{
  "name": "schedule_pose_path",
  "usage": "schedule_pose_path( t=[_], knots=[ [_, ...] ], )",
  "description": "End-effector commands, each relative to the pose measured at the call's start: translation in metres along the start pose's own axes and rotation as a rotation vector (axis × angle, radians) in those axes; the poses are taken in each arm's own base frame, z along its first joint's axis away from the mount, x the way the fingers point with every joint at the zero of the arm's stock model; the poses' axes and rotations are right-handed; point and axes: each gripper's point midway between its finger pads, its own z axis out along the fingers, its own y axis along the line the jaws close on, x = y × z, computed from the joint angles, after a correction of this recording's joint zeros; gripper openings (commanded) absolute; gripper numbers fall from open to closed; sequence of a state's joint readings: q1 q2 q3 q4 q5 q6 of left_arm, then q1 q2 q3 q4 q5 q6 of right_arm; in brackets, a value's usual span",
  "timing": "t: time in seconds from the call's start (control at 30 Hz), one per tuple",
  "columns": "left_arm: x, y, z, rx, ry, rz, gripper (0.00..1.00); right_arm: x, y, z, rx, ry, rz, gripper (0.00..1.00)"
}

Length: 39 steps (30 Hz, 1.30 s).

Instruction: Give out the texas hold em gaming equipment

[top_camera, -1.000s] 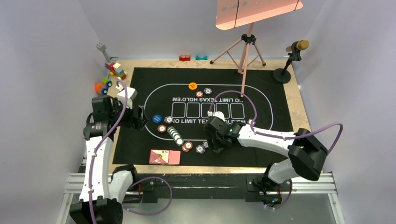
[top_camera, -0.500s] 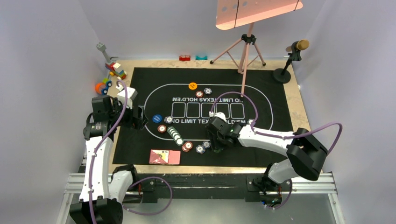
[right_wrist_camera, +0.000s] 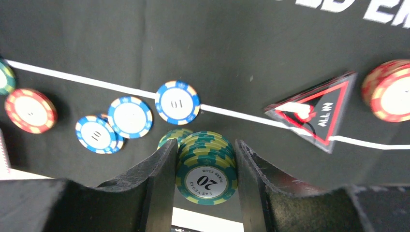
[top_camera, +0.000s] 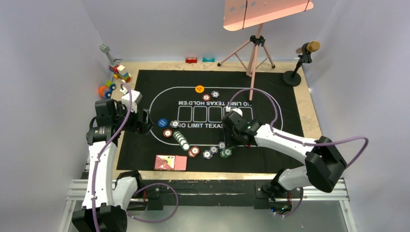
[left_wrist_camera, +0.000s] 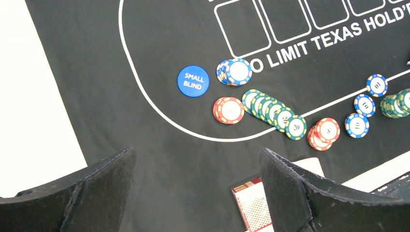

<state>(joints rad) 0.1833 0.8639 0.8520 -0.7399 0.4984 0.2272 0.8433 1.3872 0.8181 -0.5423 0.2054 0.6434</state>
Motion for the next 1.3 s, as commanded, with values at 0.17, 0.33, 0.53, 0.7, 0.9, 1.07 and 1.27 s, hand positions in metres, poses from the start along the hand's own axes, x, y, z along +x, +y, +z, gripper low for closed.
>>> schedule_pose_path(
  t=[0.17,0.33,0.53,0.7,0.9,1.07,1.27],
  knots=[
    [-0.006,0.002,0.002,0.004,-0.03,0.015,1.0,-0.144,-0.007,-0.029,0.019,-0.243,0.036,0.0],
    [-0.006,0.003,0.002,0.001,-0.03,0.014,1.0,-0.224,-0.026,-0.004,0.082,-0.312,0.085,0.0],
    [-0.006,0.002,0.003,0.004,-0.028,0.014,1.0,-0.276,-0.039,0.03,0.13,-0.35,0.121,0.0],
    [-0.005,0.003,0.003,0.005,-0.024,0.012,1.0,-0.298,-0.048,0.058,0.136,-0.337,0.139,0.0],
    [-0.006,0.003,0.003,0.004,-0.024,0.011,1.0,-0.298,-0.048,0.087,0.132,-0.306,0.139,0.0],
    [-0.005,0.003,0.003,0.005,-0.021,0.01,1.0,-0.298,-0.052,0.097,0.129,-0.296,0.144,0.0],
    [-0.006,0.003,0.003,0.004,-0.025,0.012,1.0,-0.299,-0.051,0.112,0.118,-0.277,0.152,0.0]
  ],
)
